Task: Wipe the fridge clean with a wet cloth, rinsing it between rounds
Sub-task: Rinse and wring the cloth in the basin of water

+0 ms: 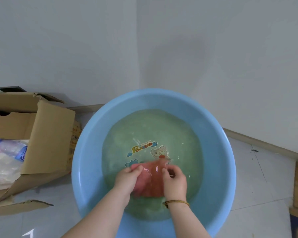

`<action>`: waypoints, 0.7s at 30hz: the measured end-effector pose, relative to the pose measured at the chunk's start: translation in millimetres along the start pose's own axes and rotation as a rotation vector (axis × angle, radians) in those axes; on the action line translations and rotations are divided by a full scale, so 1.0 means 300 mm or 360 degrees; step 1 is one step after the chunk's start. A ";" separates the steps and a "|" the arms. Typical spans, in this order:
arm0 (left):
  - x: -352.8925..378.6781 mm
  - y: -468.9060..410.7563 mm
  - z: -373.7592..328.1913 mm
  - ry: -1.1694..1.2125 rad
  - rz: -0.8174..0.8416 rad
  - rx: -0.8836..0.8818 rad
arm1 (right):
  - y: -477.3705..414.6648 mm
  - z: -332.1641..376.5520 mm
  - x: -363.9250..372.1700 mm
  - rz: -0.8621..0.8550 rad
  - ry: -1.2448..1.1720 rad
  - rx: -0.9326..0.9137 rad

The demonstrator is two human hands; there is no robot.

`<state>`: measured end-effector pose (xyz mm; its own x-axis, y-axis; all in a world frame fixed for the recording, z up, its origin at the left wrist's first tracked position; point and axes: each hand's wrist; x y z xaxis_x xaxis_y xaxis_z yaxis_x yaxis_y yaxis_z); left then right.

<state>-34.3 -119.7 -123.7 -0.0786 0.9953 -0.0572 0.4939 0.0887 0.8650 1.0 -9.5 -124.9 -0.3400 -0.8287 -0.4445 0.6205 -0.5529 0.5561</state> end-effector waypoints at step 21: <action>0.035 0.313 -0.259 0.0145 0.0529 0.0284 | 0.162 0.210 -0.092 0.0804 0.0113 -0.0543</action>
<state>-56.1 -103.9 -4.2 0.0383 0.9640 0.2632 0.6475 -0.2246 0.7282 -4.1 -19.0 -41.4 0.0961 -0.9668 -0.2369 0.8880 -0.0243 0.4593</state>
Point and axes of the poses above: each hand's wrist, its own y-axis away from the middle knuckle, its own x-axis out of the palm, z = x × y
